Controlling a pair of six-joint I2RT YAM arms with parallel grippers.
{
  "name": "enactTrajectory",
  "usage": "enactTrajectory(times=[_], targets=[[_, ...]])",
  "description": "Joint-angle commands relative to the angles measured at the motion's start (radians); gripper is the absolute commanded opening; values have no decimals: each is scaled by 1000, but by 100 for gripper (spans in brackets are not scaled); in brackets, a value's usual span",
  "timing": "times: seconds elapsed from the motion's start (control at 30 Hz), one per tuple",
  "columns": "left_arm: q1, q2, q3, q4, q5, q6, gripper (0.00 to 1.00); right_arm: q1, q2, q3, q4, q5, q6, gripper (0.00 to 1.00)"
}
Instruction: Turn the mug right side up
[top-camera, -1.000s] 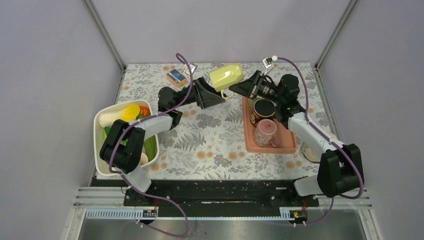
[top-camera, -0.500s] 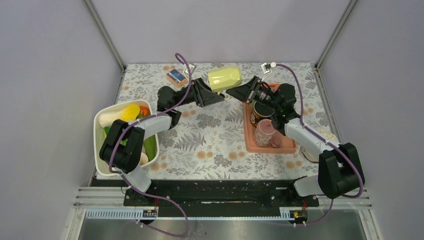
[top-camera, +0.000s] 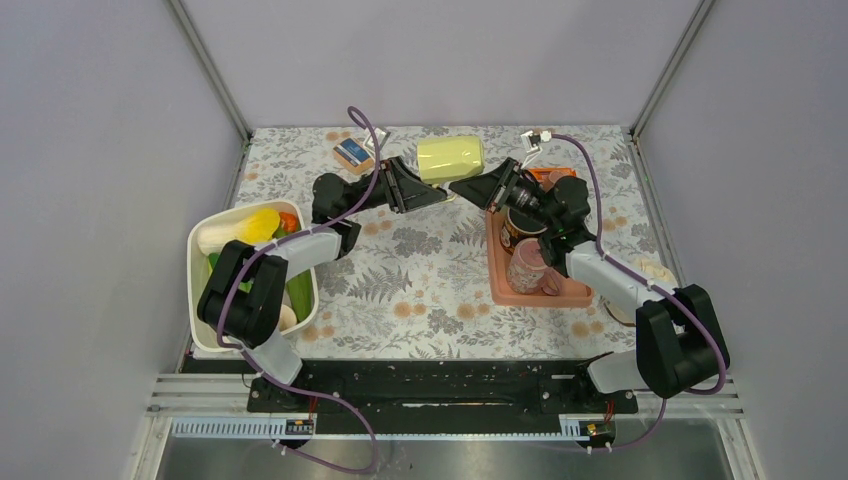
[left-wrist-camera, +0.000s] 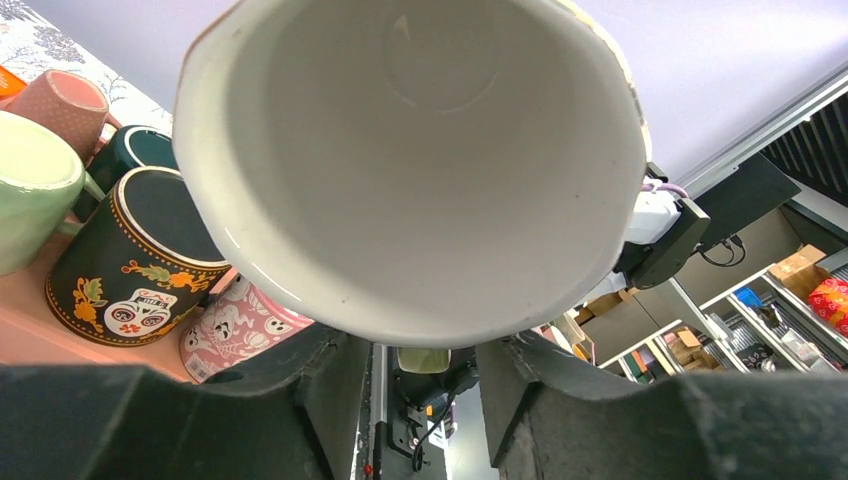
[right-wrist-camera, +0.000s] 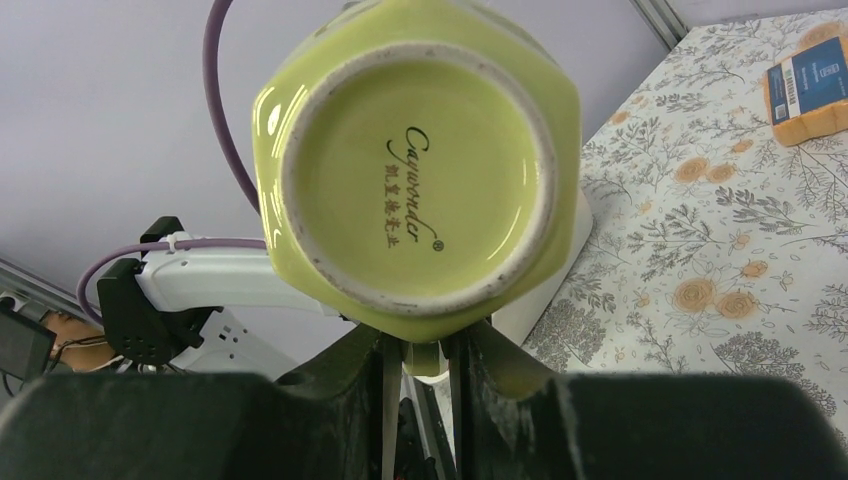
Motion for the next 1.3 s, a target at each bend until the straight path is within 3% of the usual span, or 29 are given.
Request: enactTrajectory(times=[0.0,0.17,0.3,0.4,0.7,1.0,1.27], targets=[[1,-66,23,129,-45,4,42,49,-12,-9,39,-62,-30,0],[3,-65,29,120,-39,2,26,58,-14,-13,36,-73,-53,0],[10,-68,30,97,-38,15,0,58,-21,-12,14,-75,-84,0],[29,-74,26,89,-40,23,0,58,-30,-7,-3,-77,-106,0],[99,-111,11,94,-30,24,0,55,-60,42,-114,-117,-196,23],[151,-105,8,53,-19,57,0,31,-90,81,-216,-135,-275,66],[174,-119,0,-86,-19,202,0,15,-80,88,-243,-146,-295,73]])
